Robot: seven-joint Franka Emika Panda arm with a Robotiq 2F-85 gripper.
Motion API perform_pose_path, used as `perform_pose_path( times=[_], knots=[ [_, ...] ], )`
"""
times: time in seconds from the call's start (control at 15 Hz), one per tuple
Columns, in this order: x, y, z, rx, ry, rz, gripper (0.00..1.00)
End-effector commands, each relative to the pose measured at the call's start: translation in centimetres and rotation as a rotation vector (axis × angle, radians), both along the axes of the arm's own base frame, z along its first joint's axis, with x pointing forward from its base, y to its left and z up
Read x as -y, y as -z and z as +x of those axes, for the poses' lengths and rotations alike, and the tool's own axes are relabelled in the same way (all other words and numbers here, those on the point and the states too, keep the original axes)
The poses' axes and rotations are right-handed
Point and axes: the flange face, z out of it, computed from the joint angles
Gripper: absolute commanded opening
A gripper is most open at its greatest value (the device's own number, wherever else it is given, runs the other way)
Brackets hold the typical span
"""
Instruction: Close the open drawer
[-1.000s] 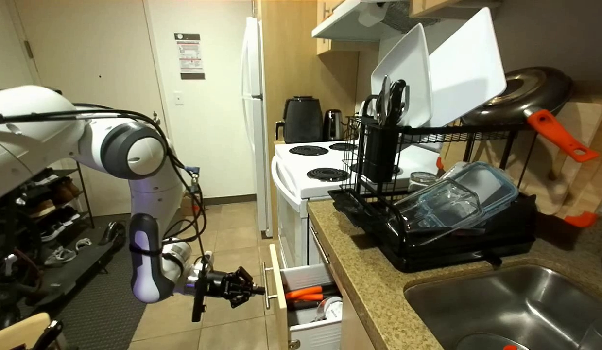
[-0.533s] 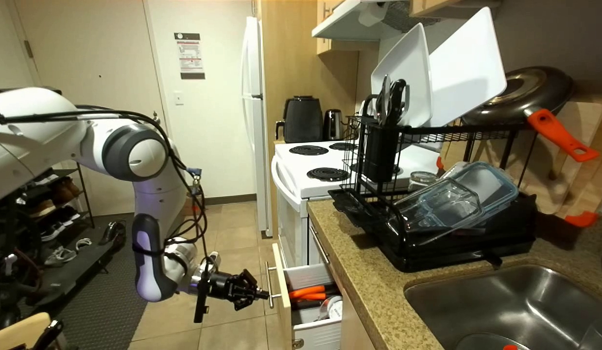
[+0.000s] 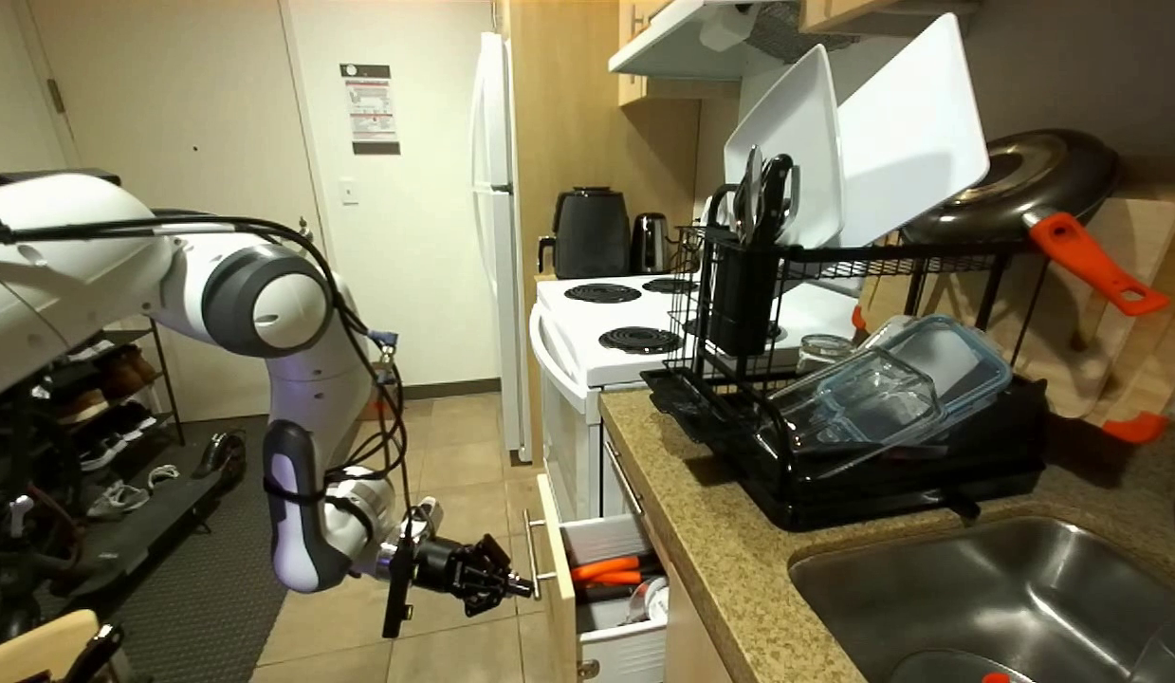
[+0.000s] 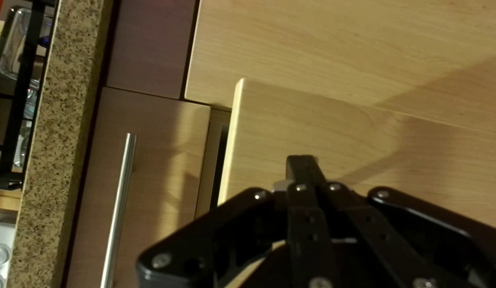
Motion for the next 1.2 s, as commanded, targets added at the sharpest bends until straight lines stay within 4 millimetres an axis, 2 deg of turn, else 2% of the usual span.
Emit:
perform_pose_path(
  times=[0.0,0.67,1.13],
  knots=[
    [1.1,-0.2,0.7,-0.014,-0.013,-0.02,0.0],
    [2.5,-0.2,1.9,0.011,-0.114,-0.045,0.0],
    [0.5,-0.2,0.7,0.007,-0.212,-0.029,0.0]
  ],
)
